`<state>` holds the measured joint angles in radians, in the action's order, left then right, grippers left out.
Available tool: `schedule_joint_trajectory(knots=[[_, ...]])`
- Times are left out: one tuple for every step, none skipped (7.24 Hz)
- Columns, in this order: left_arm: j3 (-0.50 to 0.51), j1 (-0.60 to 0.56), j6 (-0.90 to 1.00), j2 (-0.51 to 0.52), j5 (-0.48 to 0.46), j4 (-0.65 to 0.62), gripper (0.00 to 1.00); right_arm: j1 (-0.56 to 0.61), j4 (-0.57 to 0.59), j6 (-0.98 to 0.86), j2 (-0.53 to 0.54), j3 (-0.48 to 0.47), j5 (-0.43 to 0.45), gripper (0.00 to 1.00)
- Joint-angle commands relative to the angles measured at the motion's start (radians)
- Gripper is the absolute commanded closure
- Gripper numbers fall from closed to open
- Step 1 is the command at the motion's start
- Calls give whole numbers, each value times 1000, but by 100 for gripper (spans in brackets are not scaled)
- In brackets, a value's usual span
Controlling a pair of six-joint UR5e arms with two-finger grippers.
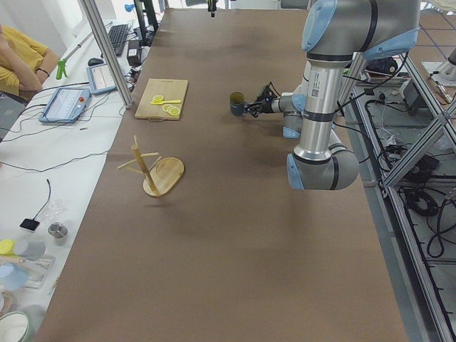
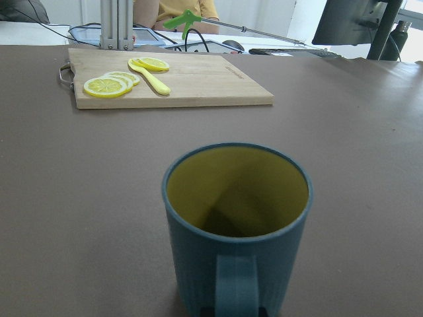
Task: Hang cup on storage rack
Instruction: 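Close the left gripper on the blue mug's handle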
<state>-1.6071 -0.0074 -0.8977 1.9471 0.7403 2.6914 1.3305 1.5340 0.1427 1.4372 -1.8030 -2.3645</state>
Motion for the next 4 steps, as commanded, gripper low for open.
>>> schedule_joint_trajectory(knots=[[-5, -5, 0, 1, 10, 22, 100, 1, -2, 0, 3, 1, 4, 0], [-17, -23, 2, 3, 66, 95, 100, 7, -2, -5, 5, 1, 5, 0], [-55, -49, -7, -2, 101, 149, 100, 21, -2, -21, 14, 1, 2, 0], [-60, -77, -50, -1, 103, 228, 100, 24, -5, -35, 25, 2, 5, 0]])
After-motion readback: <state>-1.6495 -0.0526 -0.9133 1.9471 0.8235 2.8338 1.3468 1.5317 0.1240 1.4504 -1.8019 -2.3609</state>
